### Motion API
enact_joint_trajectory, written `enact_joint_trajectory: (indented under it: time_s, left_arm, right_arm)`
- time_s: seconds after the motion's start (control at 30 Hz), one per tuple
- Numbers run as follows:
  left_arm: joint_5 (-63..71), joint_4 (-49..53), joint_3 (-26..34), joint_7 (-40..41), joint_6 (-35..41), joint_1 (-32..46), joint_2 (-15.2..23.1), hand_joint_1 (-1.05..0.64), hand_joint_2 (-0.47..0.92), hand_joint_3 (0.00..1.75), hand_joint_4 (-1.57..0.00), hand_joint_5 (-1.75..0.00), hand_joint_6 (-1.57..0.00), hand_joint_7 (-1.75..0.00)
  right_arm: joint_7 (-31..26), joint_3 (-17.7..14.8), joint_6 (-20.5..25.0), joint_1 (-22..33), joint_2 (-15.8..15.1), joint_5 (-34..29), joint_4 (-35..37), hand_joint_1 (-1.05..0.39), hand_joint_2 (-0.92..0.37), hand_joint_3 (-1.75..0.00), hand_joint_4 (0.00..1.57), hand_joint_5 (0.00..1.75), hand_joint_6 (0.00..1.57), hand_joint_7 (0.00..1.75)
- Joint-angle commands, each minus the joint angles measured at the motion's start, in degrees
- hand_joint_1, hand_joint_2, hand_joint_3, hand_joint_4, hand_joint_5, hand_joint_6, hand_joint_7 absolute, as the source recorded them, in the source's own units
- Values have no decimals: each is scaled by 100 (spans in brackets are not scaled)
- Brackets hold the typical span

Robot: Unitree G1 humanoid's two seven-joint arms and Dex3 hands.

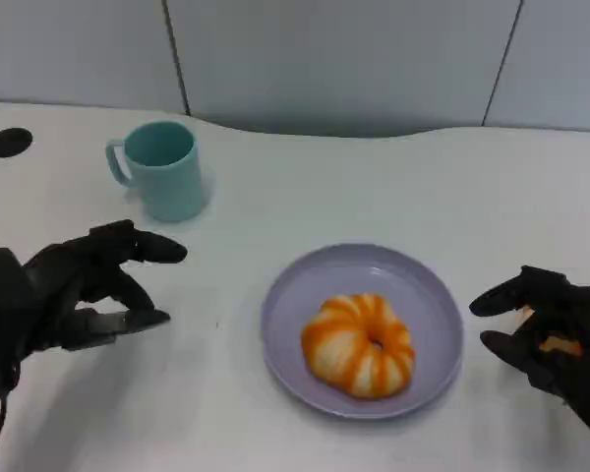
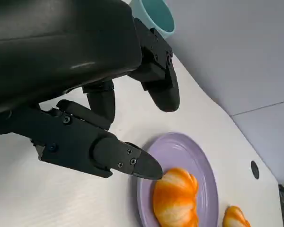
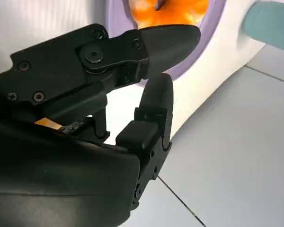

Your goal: Grasp the bread from the table and place it into the plate.

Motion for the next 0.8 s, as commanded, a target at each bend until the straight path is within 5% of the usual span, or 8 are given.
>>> enact_joint_trajectory:
  time_s: [0.03, 0.17, 0.4, 0.8]
  left_arm:
    - [-27, -212, 176, 258, 370, 336, 47, -39, 92, 6, -23, -175, -19, -153]
    - [-22, -619, 175, 516, 927, 674, -34, -42, 92, 7, -47, -175, -32, -173]
    - [-252, -1176, 184, 561, 1768, 1125, -264, -25, 89, 9, -77, -175, -59, -175]
    - [260, -1394, -61, 993, 2397, 1193, -270, -40, 85, 6, -77, -175, -59, -175]
  right_arm:
    - [-45, -22, -136, -92, -61, 23, 206, -27, -92, -20, 70, 129, 70, 89]
    - [-27, -29, -214, -153, -69, 45, 323, -27, -92, -19, 69, 128, 70, 89]
    - [-56, -33, -286, -146, -94, -5, 325, -27, -92, -18, 70, 127, 70, 89]
    - [75, -111, -223, -25, -162, 125, 146, -26, -92, -19, 71, 129, 71, 89]
